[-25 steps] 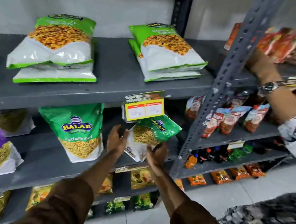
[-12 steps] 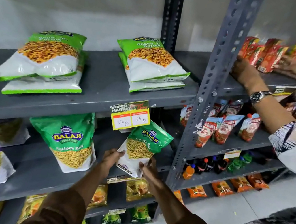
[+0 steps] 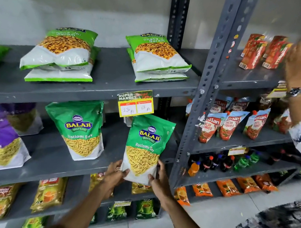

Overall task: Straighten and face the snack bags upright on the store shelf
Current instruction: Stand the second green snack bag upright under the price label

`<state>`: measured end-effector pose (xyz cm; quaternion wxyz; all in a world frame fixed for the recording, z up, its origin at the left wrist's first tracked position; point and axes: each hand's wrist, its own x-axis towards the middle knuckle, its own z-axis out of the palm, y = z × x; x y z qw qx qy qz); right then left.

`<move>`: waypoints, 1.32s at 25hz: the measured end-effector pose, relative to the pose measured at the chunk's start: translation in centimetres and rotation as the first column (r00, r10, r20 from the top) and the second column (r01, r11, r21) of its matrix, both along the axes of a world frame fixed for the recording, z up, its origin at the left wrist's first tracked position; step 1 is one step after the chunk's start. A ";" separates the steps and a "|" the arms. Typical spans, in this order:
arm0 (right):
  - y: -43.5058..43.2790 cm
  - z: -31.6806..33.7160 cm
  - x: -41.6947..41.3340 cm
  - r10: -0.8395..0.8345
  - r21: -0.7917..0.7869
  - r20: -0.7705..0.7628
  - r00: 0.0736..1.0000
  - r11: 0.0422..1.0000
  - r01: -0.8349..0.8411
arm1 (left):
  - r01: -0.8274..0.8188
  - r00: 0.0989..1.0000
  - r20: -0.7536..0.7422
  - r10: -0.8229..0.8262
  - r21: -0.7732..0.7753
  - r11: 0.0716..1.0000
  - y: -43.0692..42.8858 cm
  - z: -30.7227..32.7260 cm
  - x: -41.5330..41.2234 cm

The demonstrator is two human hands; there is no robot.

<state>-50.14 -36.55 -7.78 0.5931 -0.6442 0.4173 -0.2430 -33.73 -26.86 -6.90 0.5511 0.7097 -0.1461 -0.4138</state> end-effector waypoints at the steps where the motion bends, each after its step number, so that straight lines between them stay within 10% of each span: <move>1: 0.7 0.0 -0.7 0.005 -0.029 0.018 1.000 1.000 -0.004 | -0.008 0.999 0.050 0.008 -0.004 1.000 0.7 -0.6 -0.5; 15: 7.6 0.8 -7.5 0.068 -0.263 0.170 0.983 0.965 -0.021 | 0.003 0.987 0.155 0.042 -0.280 0.960 10.1 0.4 -7.8; 33: -3.4 0.4 2.4 0.000 -0.313 -0.043 0.999 0.950 -0.013 | 0.065 0.869 0.490 -0.069 0.025 0.998 -2.7 0.7 1.1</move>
